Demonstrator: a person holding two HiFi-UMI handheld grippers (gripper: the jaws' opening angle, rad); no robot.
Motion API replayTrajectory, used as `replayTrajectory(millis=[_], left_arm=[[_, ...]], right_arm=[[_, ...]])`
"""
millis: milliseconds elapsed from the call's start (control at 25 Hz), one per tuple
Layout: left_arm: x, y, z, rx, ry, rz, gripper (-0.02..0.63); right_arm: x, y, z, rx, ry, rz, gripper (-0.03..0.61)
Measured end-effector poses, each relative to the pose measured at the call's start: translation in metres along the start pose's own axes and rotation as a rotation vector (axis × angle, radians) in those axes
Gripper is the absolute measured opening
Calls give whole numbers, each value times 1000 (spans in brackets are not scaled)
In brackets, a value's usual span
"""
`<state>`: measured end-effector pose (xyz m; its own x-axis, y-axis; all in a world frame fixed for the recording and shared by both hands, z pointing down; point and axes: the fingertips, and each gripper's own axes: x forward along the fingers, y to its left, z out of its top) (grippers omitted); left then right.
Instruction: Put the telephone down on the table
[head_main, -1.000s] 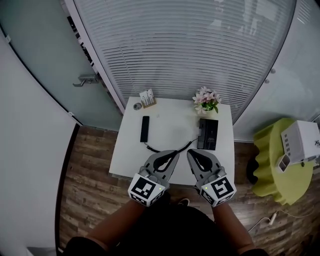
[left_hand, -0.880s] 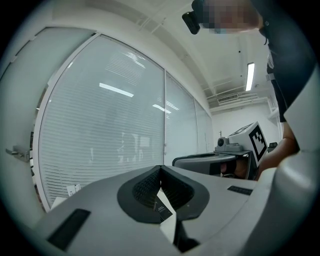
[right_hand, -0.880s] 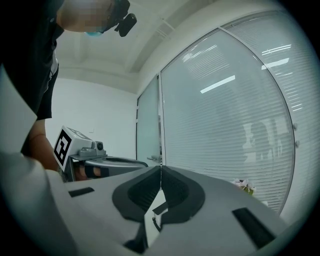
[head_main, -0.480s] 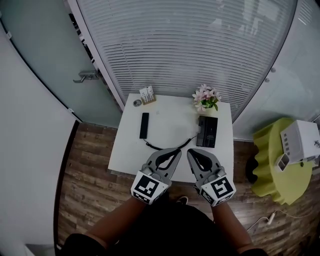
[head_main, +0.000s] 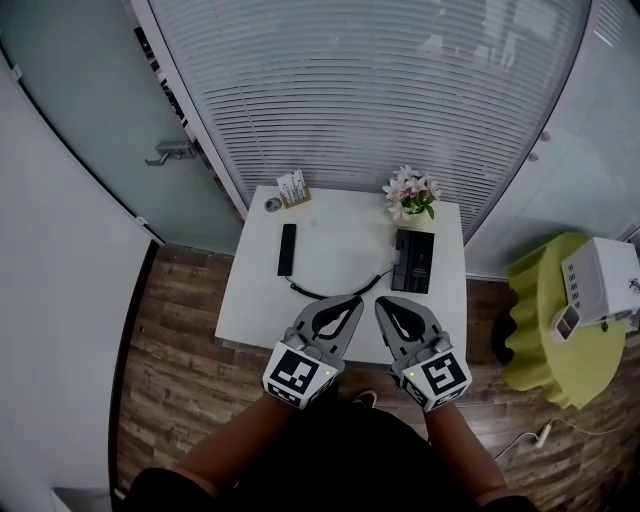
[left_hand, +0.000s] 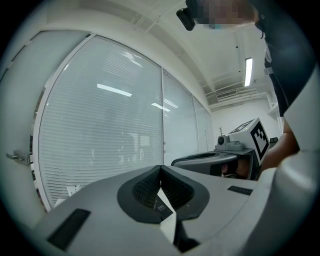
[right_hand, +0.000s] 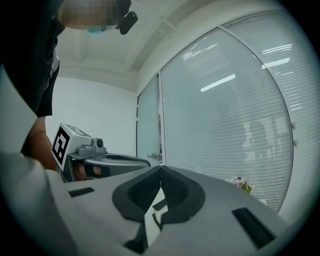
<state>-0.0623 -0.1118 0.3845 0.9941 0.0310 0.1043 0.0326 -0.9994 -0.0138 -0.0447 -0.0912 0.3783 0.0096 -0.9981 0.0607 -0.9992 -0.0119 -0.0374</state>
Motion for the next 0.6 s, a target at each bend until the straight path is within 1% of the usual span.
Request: replayTrajectory(millis=[80, 360, 600], left_arm=[[1, 0, 0, -8, -9, 3, 9], [2, -2, 0, 8, 8, 8, 9], [8, -5, -2, -65, -42, 29, 10]], right_arm=[[0, 0, -1, 0, 1, 2, 23], [-1, 0, -1, 1, 0, 10, 23], [-2, -1, -2, -3, 8, 23, 23]])
